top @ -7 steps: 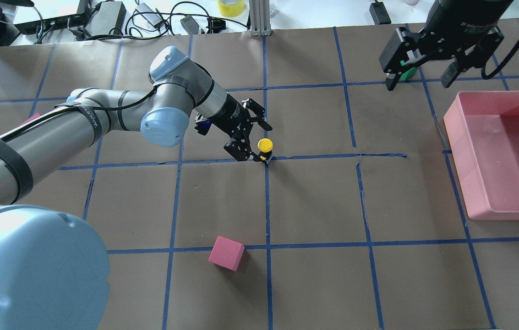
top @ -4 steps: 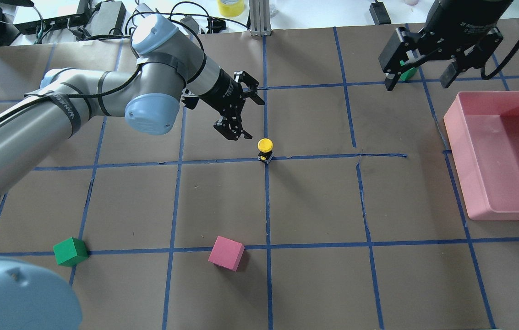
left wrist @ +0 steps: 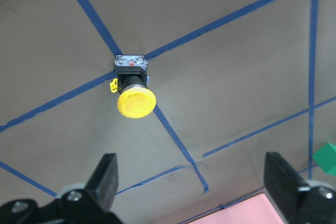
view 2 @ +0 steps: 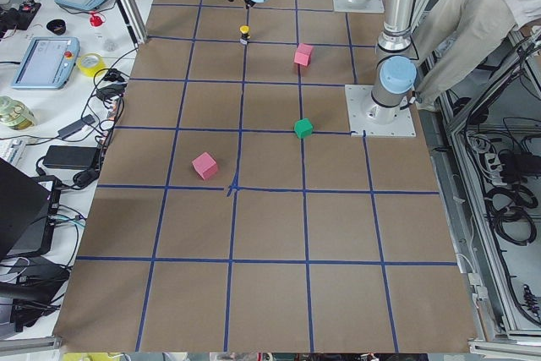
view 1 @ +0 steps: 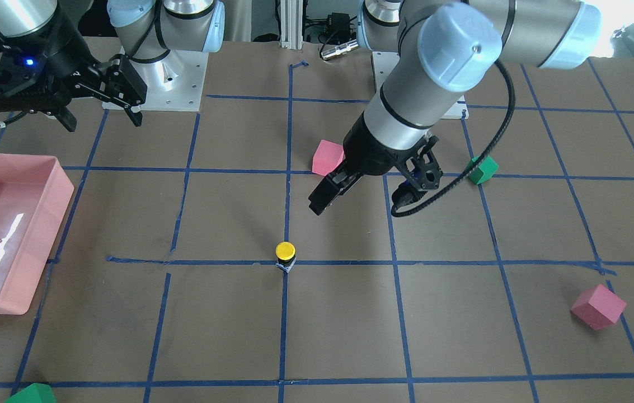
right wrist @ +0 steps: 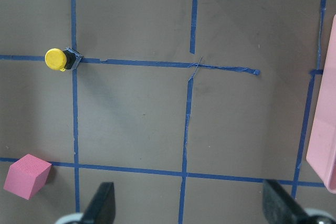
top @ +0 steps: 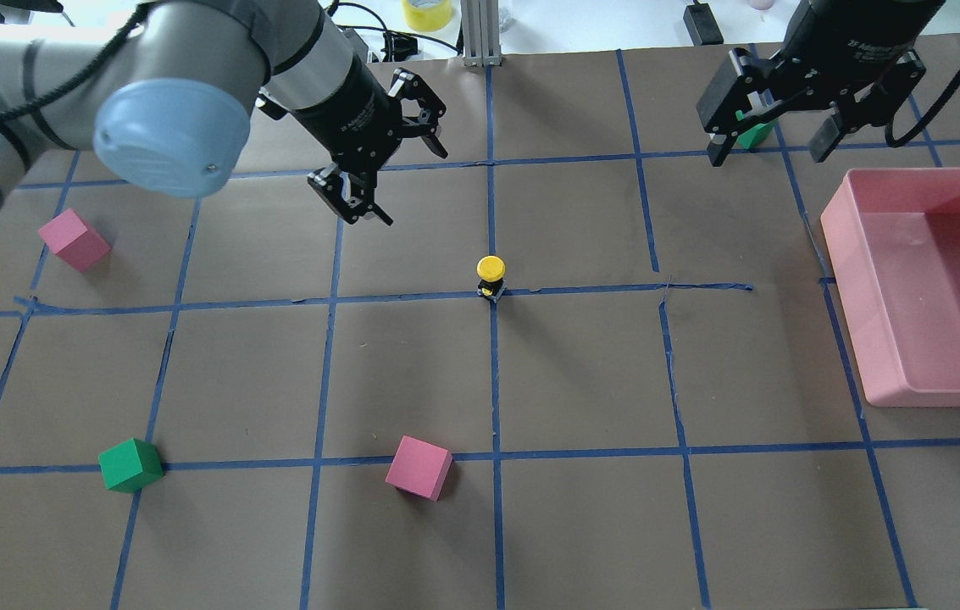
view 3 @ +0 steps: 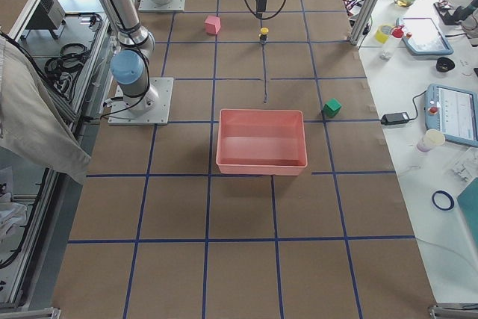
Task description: Align button upright
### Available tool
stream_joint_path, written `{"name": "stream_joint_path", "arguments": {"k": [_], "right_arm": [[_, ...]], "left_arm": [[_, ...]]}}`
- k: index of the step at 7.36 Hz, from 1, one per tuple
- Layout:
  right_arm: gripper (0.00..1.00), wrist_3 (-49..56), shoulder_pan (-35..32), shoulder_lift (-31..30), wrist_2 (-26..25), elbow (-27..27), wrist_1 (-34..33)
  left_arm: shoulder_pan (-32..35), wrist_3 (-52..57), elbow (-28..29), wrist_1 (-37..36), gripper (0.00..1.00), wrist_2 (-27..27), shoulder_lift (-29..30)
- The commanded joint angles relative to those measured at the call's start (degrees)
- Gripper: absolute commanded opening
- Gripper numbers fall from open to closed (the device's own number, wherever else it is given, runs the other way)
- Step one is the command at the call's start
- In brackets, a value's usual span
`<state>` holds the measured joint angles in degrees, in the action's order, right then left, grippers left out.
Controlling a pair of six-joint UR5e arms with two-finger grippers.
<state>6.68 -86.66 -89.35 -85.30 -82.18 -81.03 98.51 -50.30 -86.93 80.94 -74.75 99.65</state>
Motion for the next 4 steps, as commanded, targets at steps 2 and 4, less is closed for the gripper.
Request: {"name": "stream_joint_path", "arguments": {"k": [2, 4], "right_arm": [[1.0, 0.0, 0.0, 0.05, 0.05, 0.0, 0.0], [1.0, 0.0, 0.0, 0.23, 0.84, 0.0, 0.0]], "left_arm": [[-0.33, 38.05, 2.91, 10.82, 1.0, -17.04, -8.75], [-2.6, 44.58, 2.56, 10.29, 1.0, -18.5, -9.3]]}}
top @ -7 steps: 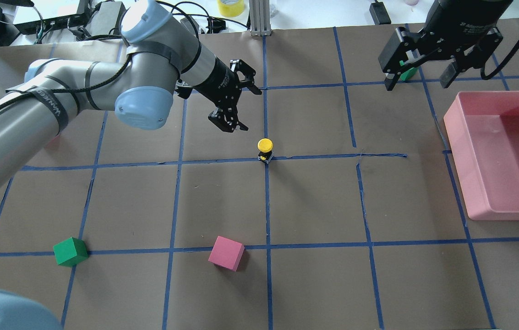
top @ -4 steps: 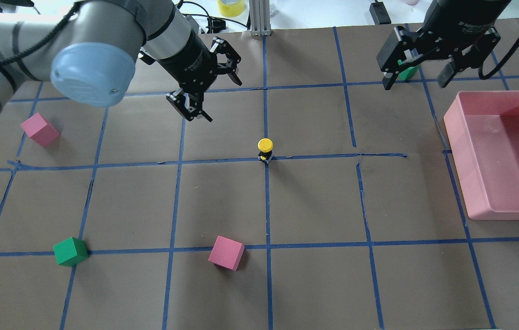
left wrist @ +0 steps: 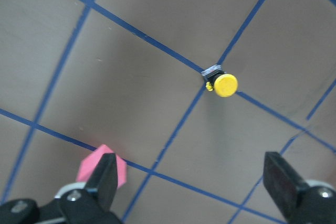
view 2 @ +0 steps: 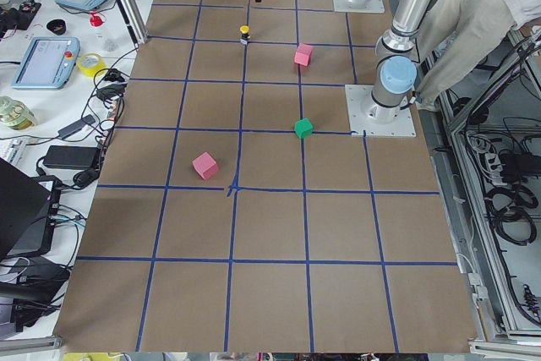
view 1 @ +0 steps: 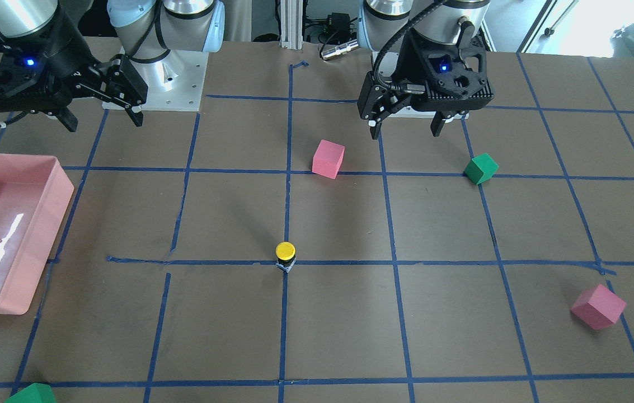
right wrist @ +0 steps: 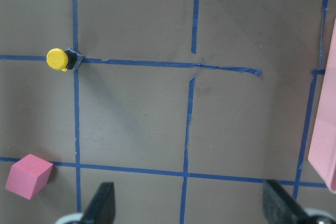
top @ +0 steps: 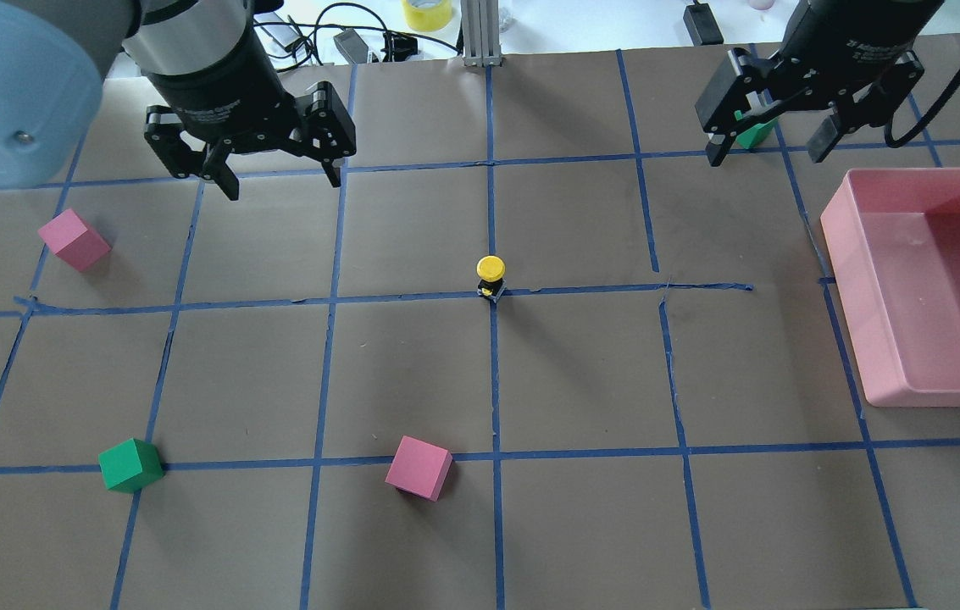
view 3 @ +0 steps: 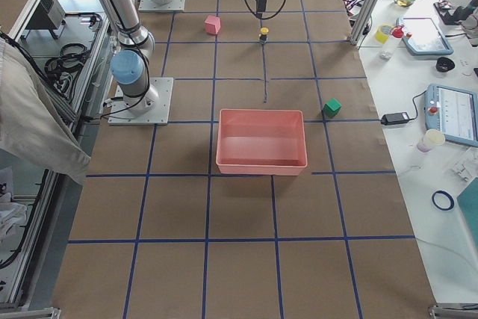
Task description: Align button upright
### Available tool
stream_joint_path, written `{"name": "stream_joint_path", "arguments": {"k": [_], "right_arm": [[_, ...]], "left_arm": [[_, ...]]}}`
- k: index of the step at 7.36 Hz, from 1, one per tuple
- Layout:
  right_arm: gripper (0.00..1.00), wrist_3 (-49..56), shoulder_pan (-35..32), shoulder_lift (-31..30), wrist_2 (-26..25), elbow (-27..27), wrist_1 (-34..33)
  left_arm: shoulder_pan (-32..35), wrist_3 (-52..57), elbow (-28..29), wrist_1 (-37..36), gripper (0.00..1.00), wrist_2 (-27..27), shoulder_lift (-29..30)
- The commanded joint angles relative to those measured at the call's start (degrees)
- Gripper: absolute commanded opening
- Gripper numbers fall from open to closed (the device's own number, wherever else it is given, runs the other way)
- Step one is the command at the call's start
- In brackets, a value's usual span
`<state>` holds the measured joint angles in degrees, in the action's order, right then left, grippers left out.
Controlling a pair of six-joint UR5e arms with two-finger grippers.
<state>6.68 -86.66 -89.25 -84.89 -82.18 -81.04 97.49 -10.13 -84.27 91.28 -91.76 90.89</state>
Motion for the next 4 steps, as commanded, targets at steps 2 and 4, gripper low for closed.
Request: {"name": "stream_joint_path", "arguments": {"k": [2, 4], "right_arm": [[1.0, 0.0, 0.0, 0.13, 0.43, 0.0, 0.0], [1.0, 0.0, 0.09, 0.13, 0.43, 0.0, 0.0]], "left_arm": [[-5.28, 5.38, -0.1, 0.73, 1.0, 1.21, -0.54], [-5.47, 6.0, -0.45, 1.08, 1.0, 5.02, -0.54]]}}
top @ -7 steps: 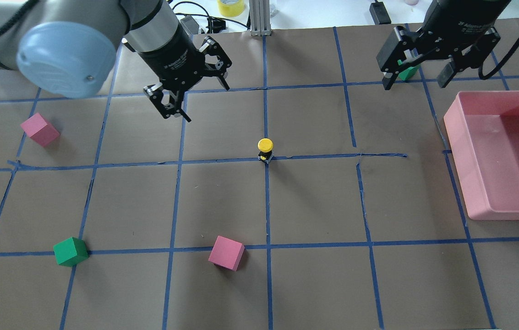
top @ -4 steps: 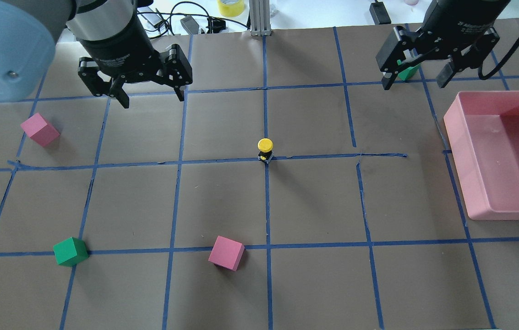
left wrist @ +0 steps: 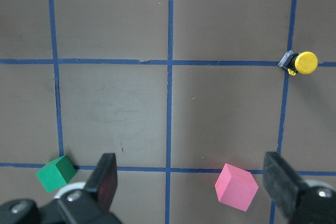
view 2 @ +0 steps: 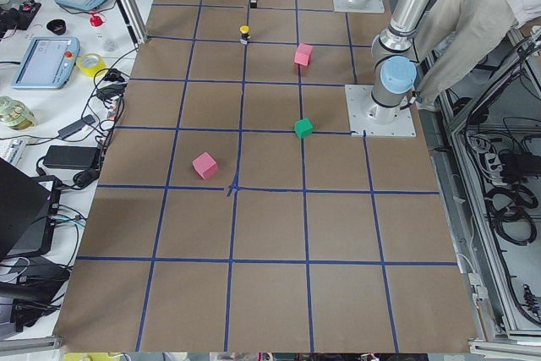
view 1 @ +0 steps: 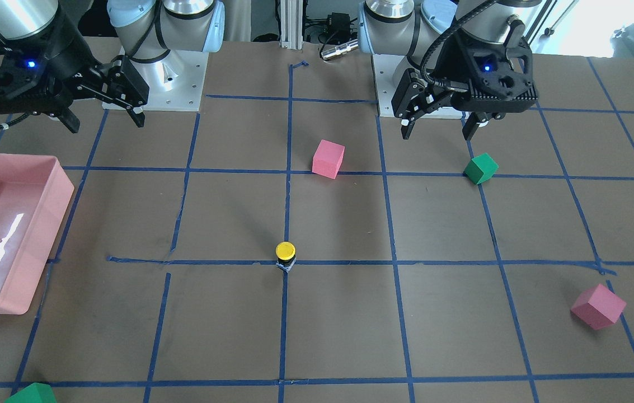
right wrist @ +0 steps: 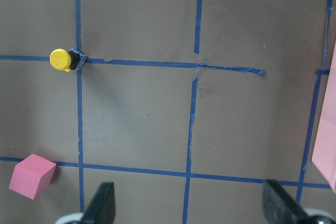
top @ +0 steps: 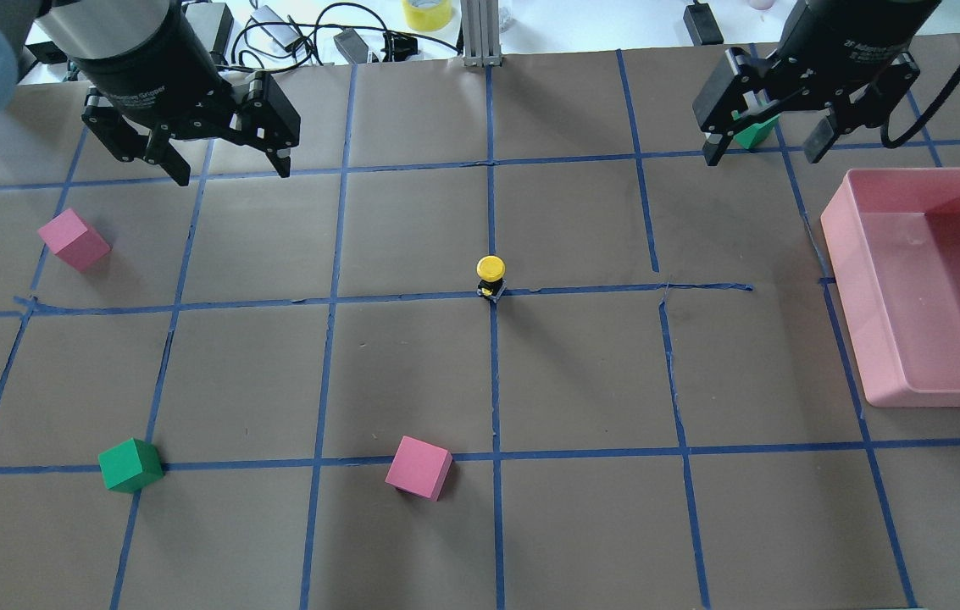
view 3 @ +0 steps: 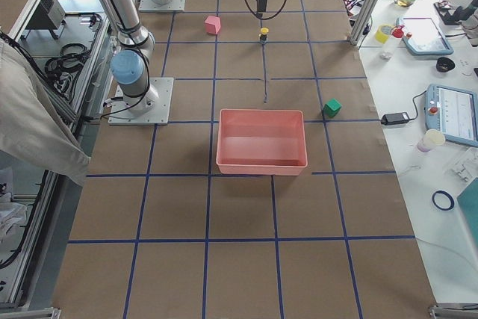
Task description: Align button upright
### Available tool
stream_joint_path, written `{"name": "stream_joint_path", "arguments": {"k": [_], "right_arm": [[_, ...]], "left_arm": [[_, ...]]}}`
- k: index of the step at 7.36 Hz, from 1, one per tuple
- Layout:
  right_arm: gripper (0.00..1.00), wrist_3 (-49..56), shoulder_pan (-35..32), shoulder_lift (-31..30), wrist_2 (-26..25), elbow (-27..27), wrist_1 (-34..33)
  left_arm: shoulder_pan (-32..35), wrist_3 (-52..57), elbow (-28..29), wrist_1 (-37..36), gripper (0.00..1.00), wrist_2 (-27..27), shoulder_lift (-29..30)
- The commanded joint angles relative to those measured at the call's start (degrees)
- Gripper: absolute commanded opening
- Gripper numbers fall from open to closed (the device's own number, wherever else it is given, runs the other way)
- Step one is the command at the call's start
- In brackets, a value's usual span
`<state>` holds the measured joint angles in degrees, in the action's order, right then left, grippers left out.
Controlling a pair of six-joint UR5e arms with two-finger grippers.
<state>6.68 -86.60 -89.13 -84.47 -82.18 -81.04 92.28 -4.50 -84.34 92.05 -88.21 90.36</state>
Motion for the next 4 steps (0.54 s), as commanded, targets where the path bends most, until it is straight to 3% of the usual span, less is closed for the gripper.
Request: {"name": "stream_joint_path", "arguments": {"k": [1, 4], "right_arm": [[1.0, 0.0, 0.03, 0.01, 0.01, 0.0, 0.09], [1.0, 0.0, 0.03, 0.01, 0.01, 0.0, 0.0]], "left_arm": [[-0.26, 0.37, -0.04, 0.85, 1.0, 1.03, 0.0], [-0.35, 0.46, -0.48, 0.68, 1.0, -1.17, 0.17]]}}
